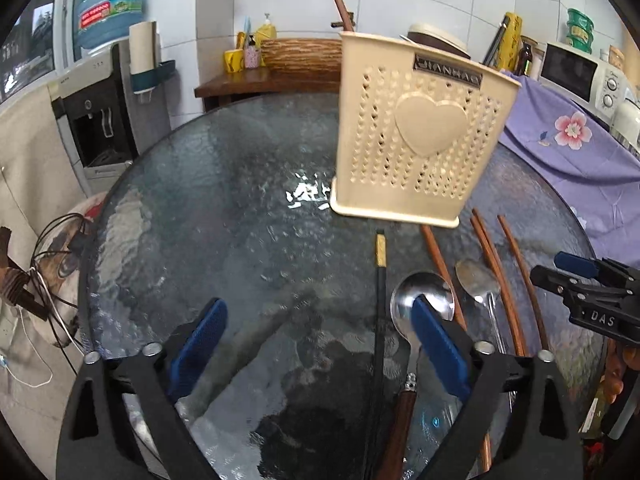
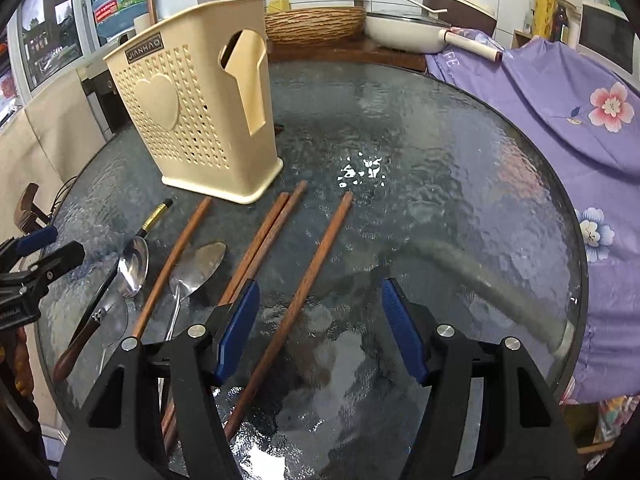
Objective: Organize utensils
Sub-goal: 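Move both tools back down toward the remaining utensils on the table, then grasp a gold-tipped black chopstick with the left tool while the right tool grasps a wooden chopstick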
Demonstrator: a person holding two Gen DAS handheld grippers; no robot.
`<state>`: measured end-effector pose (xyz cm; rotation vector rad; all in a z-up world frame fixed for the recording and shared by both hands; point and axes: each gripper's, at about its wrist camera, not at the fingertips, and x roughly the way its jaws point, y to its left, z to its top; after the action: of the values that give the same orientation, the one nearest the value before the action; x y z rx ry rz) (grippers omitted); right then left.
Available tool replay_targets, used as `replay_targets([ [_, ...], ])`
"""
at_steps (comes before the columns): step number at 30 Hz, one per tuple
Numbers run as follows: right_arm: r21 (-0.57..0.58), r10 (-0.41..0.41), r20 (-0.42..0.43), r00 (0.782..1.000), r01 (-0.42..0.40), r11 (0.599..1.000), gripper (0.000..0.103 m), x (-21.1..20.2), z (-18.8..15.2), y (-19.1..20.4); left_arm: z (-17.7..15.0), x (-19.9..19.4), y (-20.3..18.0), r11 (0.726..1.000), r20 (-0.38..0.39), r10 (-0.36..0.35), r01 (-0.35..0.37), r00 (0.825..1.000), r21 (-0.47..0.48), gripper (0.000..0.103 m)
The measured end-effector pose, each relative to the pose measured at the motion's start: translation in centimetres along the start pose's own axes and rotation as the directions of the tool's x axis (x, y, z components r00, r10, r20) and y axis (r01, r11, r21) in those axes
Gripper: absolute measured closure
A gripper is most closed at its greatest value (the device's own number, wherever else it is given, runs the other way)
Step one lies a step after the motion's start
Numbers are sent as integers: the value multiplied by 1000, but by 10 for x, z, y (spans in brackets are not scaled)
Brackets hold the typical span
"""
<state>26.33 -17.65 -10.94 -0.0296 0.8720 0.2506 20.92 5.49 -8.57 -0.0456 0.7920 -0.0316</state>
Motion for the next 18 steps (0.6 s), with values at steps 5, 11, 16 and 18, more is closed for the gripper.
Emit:
replay_targets([
  [5, -2, -9, 2, 1000, 9, 1000, 51, 2, 1, 3, -2, 4, -3, 1000, -21, -16, 16, 1000, 17, 33],
  [11, 6, -7, -9, 1000, 7, 1000, 53, 6, 3, 4, 11, 10, -8, 998, -39, -61, 62, 997, 28, 41],
  [16, 8, -10, -22, 1000, 11, 1000, 57, 13, 12, 5, 30, 25, -17, 995, -75, -96, 99, 993, 35, 50],
  [18, 32, -10, -36, 999, 11, 999, 57, 17, 18, 2, 34, 31, -23, 994, -90, -94, 99, 991, 50, 52],
])
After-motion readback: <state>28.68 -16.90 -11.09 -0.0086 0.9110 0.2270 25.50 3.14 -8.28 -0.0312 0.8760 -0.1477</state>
